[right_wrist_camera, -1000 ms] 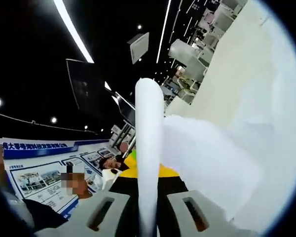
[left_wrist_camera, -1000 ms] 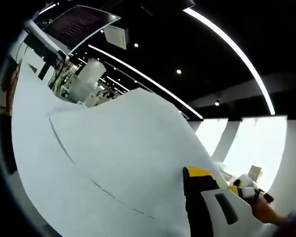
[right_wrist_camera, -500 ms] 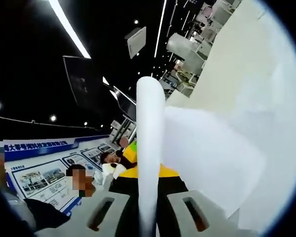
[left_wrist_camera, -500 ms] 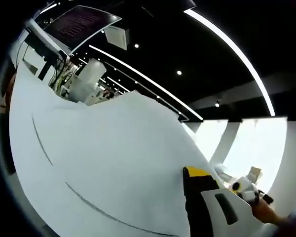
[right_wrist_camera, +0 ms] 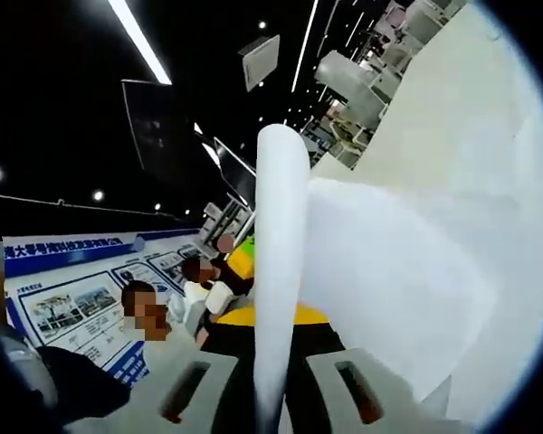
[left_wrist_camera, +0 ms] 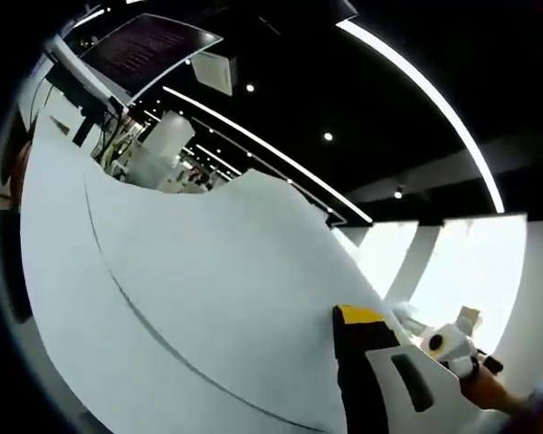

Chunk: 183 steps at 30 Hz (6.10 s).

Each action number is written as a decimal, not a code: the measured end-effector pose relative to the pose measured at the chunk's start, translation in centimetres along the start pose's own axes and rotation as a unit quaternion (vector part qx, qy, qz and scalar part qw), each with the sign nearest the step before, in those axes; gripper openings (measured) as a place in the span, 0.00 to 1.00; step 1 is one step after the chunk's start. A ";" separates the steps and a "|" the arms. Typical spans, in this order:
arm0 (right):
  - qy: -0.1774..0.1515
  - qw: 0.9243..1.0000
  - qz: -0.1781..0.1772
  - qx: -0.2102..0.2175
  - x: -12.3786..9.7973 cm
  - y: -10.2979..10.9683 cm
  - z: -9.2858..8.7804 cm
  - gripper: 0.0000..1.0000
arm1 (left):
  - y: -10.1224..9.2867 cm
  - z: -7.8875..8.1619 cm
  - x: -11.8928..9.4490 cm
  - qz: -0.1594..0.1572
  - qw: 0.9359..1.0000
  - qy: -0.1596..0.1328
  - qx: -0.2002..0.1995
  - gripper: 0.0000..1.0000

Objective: Organize the stack of printing papers by aligning and flattening the scattered papers on the table

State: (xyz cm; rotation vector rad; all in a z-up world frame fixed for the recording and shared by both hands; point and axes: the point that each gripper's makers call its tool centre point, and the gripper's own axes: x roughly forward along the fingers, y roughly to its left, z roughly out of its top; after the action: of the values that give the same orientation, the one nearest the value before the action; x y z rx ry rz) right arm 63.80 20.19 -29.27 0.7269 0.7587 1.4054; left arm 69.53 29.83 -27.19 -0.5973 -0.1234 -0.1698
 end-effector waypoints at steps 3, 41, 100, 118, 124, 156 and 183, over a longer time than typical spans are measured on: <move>0.001 1.000 0.004 0.011 0.0 0.0 -0.2 0.01 | -0.1 0.0 0.0 -0.001 1.000 0.001 0.001 0.40; 0.021 1.000 -0.013 -0.014 0.5 -0.5 -1.0 0.01 | -0.2 0.1 -0.1 -0.006 1.000 0.002 0.016 0.37; 0.088 0.988 -0.029 -0.123 1.5 -0.7 -3.8 0.03 | -0.2 1.4 -0.5 -0.019 0.998 -0.036 -0.053 0.37; 0.095 0.986 -0.035 -0.131 1.5 -0.7 -4.3 0.08 | 0.4 1.8 -0.8 0.003 0.999 -0.051 0.006 0.11; 0.095 0.985 -0.035 -0.137 1.5 -0.6 -4.4 0.11 | 0.6 2.3 -1.2 0.010 0.998 -0.065 0.003 0.07; -0.023 0.997 0.055 -0.048 -0.7 2.0 1.4 0.46 | 1.1 2.8 -1.7 0.015 0.997 -0.082 -0.009 0.07; -0.113 0.991 0.055 -0.034 -3.5 2.4 5.6 0.42 | 1.2 2.7 -1.6 0.020 0.997 -0.076 0.001 0.07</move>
State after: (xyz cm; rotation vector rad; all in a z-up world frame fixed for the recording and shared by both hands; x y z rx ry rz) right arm 66.94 16.76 -23.95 0.8679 0.4976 1.4132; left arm 68.05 32.51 -25.88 -0.6102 -0.2580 -0.0865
